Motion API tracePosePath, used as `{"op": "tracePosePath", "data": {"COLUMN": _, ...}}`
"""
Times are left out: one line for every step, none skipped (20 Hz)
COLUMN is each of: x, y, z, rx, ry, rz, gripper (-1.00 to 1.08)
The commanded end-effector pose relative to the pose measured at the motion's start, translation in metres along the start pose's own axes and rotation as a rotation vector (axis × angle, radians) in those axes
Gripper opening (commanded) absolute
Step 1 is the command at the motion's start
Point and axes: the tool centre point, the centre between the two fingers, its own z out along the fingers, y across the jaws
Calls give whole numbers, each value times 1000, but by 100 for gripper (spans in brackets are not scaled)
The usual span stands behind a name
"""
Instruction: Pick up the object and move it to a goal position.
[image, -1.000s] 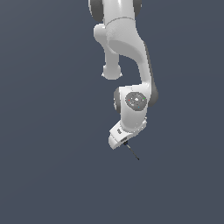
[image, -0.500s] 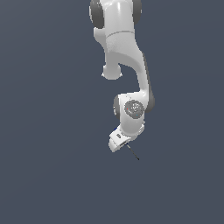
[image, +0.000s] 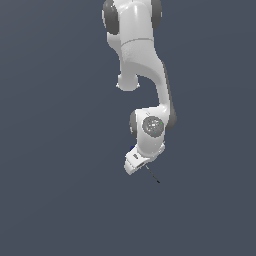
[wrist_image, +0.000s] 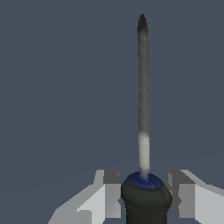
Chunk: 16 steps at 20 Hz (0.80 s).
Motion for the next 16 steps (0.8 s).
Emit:
{"op": "tracePosePath", "data": {"x": 0, "y": 0, "z": 0, "rx": 0, "ry": 1, "rz": 0, "gripper": -100}}
{"op": "tracePosePath", "data": {"x": 0, "y": 0, "z": 0, "rx": 0, "ry": 1, "rz": 0, "gripper": -100}}
{"op": "tracePosePath", "data": {"x": 0, "y": 0, "z": 0, "rx": 0, "ry": 1, "rz": 0, "gripper": -100}}
{"op": "tracePosePath", "data": {"x": 0, "y": 0, "z": 0, "rx": 0, "ry": 1, "rz": 0, "gripper": -100}}
{"op": "tracePosePath", "data": {"x": 0, "y": 0, "z": 0, "rx": 0, "ry": 0, "rz": 0, "gripper": -100}}
{"op": "tracePosePath", "data": {"x": 0, "y": 0, "z": 0, "rx": 0, "ry": 0, "rz": 0, "gripper": -100}}
{"op": "tracePosePath", "data": {"x": 0, "y": 2, "z": 0, "rx": 0, "ry": 0, "rz": 0, "gripper": -100}}
{"op": "tracePosePath", "data": {"x": -1, "y": 4, "z": -1, "rx": 0, "ry": 0, "rz": 0, "gripper": -100}}
{"op": "tracePosePath", "data": {"x": -1, "y": 7, "z": -2, "rx": 0, "ry": 0, "rz": 0, "gripper": -100}}
{"op": "tracePosePath", "data": {"x": -2, "y": 10, "z": -3, "rx": 0, "ry": 0, "rz": 0, "gripper": -100}}
{"op": "tracePosePath", "data": {"x": -3, "y": 15, "z": -4, "rx": 0, "ry": 0, "rz": 0, "gripper": -100}}
{"op": "tracePosePath", "data": {"x": -4, "y": 20, "z": -5, "rx": 0, "ry": 0, "rz": 0, "gripper": -100}}
{"op": "tracePosePath", "data": {"x": -5, "y": 26, "z": -7, "rx": 0, "ry": 0, "rz": 0, "gripper": -100}}
{"op": "tracePosePath", "data": {"x": -7, "y": 33, "z": -8, "rx": 0, "ry": 0, "rz": 0, "gripper": -100}}
{"op": "tracePosePath", "data": {"x": -8, "y": 40, "z": -10, "rx": 0, "ry": 0, "rz": 0, "gripper": -100}}
{"op": "tracePosePath", "data": {"x": -10, "y": 47, "z": -12, "rx": 0, "ry": 0, "rz": 0, "gripper": -100}}
